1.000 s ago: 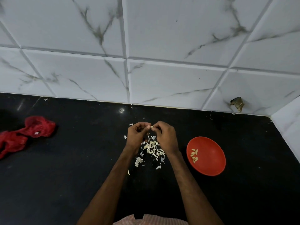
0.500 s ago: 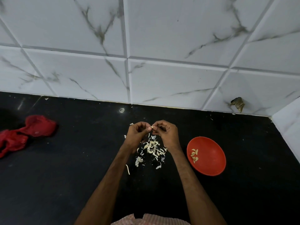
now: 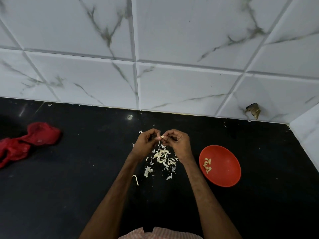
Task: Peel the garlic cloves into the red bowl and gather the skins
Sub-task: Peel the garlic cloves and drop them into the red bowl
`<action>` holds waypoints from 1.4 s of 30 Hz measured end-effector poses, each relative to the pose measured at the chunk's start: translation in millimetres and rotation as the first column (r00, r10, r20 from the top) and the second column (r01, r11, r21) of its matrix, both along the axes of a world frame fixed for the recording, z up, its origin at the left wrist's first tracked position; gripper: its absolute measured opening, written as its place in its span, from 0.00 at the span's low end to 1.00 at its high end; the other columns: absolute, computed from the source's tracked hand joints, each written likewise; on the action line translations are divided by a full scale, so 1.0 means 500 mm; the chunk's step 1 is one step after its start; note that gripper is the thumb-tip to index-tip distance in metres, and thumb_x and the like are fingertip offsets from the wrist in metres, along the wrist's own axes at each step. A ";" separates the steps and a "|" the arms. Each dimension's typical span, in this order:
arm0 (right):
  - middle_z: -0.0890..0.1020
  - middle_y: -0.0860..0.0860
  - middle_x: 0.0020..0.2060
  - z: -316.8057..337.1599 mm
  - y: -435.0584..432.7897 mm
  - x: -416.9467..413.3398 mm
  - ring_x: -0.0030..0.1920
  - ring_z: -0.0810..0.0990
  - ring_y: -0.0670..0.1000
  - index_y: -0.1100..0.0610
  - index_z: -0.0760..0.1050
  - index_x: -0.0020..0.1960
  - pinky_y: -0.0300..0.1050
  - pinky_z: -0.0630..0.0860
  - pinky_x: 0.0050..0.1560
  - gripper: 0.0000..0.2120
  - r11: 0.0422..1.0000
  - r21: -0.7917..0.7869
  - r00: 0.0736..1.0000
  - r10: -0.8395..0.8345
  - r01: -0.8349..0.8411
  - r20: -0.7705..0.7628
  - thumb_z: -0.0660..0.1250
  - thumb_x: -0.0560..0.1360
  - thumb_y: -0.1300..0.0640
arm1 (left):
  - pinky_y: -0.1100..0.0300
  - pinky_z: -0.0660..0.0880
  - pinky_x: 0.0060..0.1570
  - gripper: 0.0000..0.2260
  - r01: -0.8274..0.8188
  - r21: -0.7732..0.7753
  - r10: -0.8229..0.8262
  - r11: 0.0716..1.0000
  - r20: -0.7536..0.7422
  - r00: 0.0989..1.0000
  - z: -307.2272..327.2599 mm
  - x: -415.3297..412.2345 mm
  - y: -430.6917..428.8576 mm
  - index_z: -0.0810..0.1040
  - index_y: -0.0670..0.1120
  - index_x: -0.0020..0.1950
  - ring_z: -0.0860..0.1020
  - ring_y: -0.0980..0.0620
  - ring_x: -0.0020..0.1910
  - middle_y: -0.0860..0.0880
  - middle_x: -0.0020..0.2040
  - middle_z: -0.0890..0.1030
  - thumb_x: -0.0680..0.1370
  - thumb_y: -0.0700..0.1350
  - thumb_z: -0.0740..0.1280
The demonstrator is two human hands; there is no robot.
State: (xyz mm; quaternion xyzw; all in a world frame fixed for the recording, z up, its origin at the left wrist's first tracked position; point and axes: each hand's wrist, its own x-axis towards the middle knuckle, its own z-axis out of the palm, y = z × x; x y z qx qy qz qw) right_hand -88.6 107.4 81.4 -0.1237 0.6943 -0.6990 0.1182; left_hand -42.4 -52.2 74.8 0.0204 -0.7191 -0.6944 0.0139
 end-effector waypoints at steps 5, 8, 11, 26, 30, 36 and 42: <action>0.85 0.59 0.43 0.005 -0.018 0.005 0.43 0.86 0.53 0.66 0.80 0.48 0.46 0.84 0.44 0.02 0.997 -0.038 0.997 -0.072 0.071 -0.032 0.70 0.76 0.68 | 0.64 0.71 0.41 0.04 -0.077 -0.043 0.075 0.996 -0.064 0.995 0.007 -0.011 0.008 0.75 0.42 0.47 0.76 0.58 0.39 0.54 0.39 0.79 0.81 0.37 0.65; 0.85 0.57 0.41 0.005 -0.023 0.005 0.43 0.86 0.52 0.65 0.80 0.49 0.47 0.84 0.45 0.02 0.996 -0.047 0.997 -0.083 0.082 -0.008 0.70 0.77 0.67 | 0.63 0.72 0.44 0.02 -0.107 -0.036 0.104 0.994 -0.071 0.992 0.005 -0.014 0.009 0.75 0.41 0.48 0.77 0.58 0.41 0.53 0.40 0.79 0.81 0.37 0.65; 0.84 0.55 0.39 0.007 -0.025 0.004 0.42 0.85 0.51 0.61 0.80 0.49 0.46 0.84 0.44 0.03 0.994 -0.055 0.995 -0.090 0.092 0.035 0.68 0.78 0.66 | 0.64 0.72 0.42 0.01 -0.171 -0.002 0.170 0.985 -0.061 0.984 0.005 -0.014 0.012 0.76 0.38 0.49 0.76 0.58 0.39 0.51 0.40 0.79 0.81 0.36 0.65; 0.84 0.59 0.40 -0.003 -0.027 -0.009 0.39 0.84 0.51 0.61 0.80 0.47 0.48 0.84 0.39 0.02 0.978 0.140 0.988 -0.154 0.154 -0.011 0.69 0.78 0.65 | 0.69 0.70 0.27 0.05 -0.251 0.002 0.250 0.968 -0.067 0.966 0.014 -0.013 0.024 0.83 0.40 0.49 0.75 0.62 0.28 0.54 0.34 0.83 0.77 0.33 0.69; 0.82 0.52 0.35 -0.007 -0.029 -0.008 0.36 0.83 0.52 0.58 0.78 0.45 0.53 0.84 0.39 0.03 0.920 0.339 0.978 -0.160 0.196 -0.130 0.70 0.78 0.63 | 0.64 0.72 0.26 0.03 -0.290 -0.050 0.287 0.956 -0.058 0.956 0.008 -0.012 0.032 0.83 0.38 0.49 0.76 0.57 0.26 0.48 0.37 0.84 0.77 0.34 0.70; 0.82 0.50 0.38 -0.004 -0.036 -0.010 0.39 0.82 0.50 0.57 0.78 0.45 0.51 0.80 0.41 0.04 0.778 0.534 0.933 -0.183 0.330 -0.309 0.71 0.77 0.58 | 0.49 0.81 0.43 0.03 -0.362 -0.129 0.355 0.923 -0.076 0.932 -0.006 -0.015 0.048 0.84 0.41 0.49 0.83 0.42 0.41 0.49 0.43 0.86 0.76 0.36 0.72; 0.83 0.50 0.42 0.012 -0.038 -0.004 0.42 0.80 0.50 0.54 0.77 0.47 0.47 0.76 0.42 0.04 0.655 0.661 0.929 -0.209 0.366 -0.307 0.69 0.79 0.54 | 0.67 0.78 0.43 0.04 -0.410 -0.146 0.401 0.900 -0.092 0.912 -0.003 -0.017 0.073 0.83 0.43 0.47 0.83 0.59 0.42 0.52 0.42 0.85 0.76 0.35 0.72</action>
